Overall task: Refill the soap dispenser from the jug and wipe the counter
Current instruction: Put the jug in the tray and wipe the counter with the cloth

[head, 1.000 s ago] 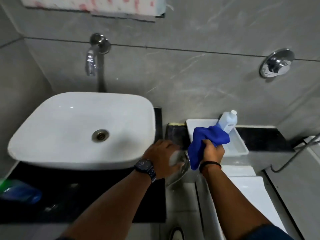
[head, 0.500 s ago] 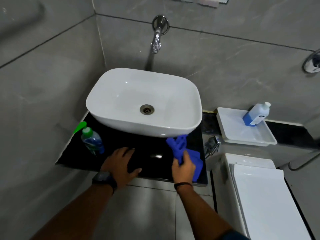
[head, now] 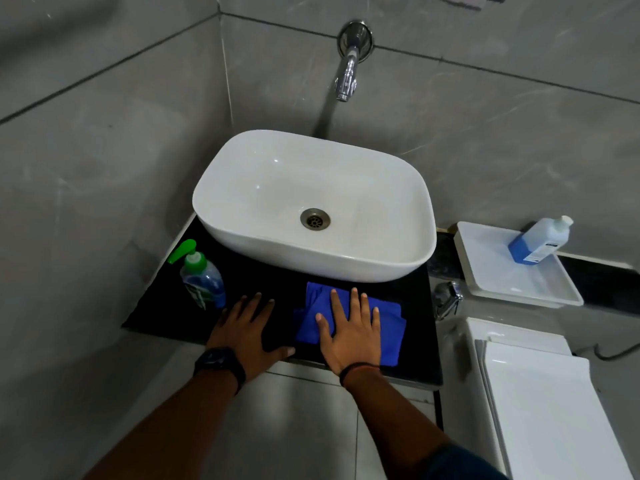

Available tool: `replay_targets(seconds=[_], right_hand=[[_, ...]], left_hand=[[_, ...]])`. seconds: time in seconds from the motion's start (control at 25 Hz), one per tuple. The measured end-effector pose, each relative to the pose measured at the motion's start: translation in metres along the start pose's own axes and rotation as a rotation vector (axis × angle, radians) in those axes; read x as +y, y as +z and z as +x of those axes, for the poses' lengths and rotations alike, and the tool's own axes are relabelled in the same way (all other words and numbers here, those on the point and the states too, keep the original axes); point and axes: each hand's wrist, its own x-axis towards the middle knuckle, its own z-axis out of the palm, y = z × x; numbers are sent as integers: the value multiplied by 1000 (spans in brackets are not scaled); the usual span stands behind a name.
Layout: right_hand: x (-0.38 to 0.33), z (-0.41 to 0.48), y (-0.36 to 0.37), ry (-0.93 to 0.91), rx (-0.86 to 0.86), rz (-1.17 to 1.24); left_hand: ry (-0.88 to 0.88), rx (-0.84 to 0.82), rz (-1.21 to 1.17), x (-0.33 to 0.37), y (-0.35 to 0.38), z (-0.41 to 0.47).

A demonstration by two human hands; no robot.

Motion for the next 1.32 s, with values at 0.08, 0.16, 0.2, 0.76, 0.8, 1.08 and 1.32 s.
replay_targets(seconds=[0.08,0.16,0.2,0.76,0.8,1.08,1.32], right_hand=[[-19,9,5,-33,-16,3],[-29,14,9,-116,-41,1],[-28,14,9,-153,-46,-1],[-5,-2,4,-41,-21,-34],[-5,-3,5,-136,-40,-35],[63,-8,-9,11,-2,-75],[29,-11,-7,-256,-69,-22]], left_hand=[[-1,0,12,0,1,0],[2,3,18,-1,1,1],[3,4,20,-1,1,1],[-38,-15,38,0,8,1],[-40,-21,37,1,8,1],[-52,-93,51,2,7,1],[-64,-88,43,2,7,1]])
